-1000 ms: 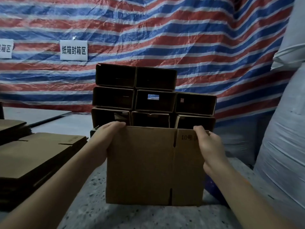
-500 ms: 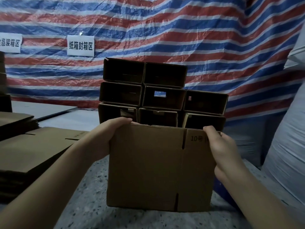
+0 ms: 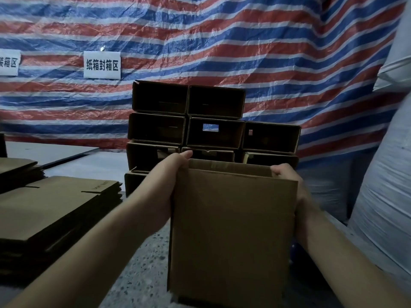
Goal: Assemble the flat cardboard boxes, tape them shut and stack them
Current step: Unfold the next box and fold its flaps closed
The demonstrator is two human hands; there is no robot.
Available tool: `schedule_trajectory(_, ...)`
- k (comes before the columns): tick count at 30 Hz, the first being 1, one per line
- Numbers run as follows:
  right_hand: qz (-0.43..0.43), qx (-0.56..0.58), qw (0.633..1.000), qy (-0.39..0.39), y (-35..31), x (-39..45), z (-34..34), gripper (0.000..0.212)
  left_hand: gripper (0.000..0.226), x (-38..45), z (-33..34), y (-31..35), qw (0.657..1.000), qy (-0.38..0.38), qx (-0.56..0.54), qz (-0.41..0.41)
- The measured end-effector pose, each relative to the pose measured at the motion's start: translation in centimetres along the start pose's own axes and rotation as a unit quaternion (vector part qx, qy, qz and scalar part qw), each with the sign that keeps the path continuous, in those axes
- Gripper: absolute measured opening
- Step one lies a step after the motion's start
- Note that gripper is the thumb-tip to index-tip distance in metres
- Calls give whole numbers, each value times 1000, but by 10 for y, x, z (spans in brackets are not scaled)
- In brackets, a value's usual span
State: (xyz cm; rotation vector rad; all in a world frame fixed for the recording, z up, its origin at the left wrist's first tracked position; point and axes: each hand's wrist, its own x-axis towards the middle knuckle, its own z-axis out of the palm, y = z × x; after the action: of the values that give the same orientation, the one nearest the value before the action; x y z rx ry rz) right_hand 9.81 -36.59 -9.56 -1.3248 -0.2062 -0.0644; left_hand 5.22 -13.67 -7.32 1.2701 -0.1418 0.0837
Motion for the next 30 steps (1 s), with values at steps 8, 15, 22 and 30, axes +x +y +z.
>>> schedule_trajectory(8,-3,25,998,-51,11,3,-11,50,34,18,-1,-22,999,43,-1,13)
schedule_trajectory(15,-53,22,998,-41,23,6,-13,53,45,16,-1,-44,996,80,-37,-1)
schedule_trajectory(22,31,47,995,88,22,2,-10,36,54,17,4,-53,996,89,-30,1)
schedule_trajectory(30,73,46,992,89,27,1,-7,73,53,22,0,-52,993,100,-42,-41)
